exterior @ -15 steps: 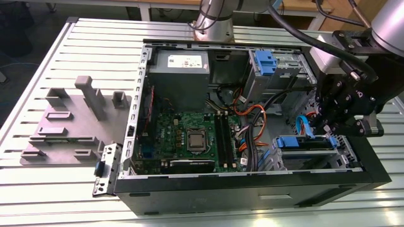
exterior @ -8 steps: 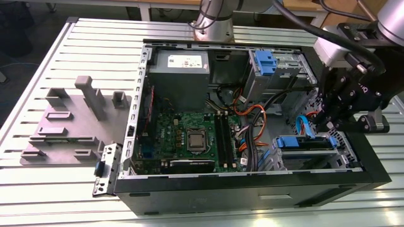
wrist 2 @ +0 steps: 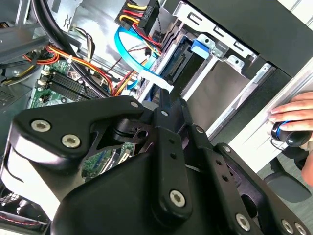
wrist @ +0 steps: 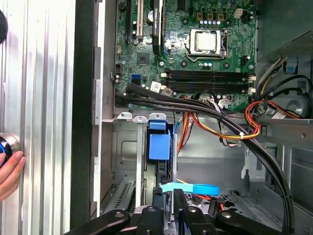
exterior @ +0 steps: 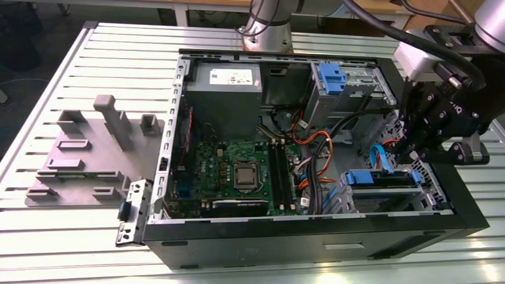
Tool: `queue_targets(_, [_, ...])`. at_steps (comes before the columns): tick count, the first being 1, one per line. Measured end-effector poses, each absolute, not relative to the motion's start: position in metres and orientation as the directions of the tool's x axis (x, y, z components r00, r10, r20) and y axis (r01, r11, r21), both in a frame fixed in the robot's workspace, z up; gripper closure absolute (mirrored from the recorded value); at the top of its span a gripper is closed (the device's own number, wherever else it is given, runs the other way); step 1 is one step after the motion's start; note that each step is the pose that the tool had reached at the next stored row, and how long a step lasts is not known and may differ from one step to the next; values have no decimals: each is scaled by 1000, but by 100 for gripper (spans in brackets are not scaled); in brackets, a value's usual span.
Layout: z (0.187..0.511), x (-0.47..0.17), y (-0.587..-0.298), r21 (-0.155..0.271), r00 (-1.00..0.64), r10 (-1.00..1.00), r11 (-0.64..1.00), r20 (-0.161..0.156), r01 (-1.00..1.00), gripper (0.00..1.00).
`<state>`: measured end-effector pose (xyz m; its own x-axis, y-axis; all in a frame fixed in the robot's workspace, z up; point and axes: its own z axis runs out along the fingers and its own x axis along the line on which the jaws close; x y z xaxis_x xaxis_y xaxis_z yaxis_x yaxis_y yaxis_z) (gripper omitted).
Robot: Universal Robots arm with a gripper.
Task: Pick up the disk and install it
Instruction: 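Insert the second disk wire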
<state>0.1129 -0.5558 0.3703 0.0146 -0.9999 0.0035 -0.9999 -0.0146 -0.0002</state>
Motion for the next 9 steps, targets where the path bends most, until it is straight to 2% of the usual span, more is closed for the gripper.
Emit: queue_targets(9, [370,114,-554,0,15,-1000,-15,3,-1000,77])
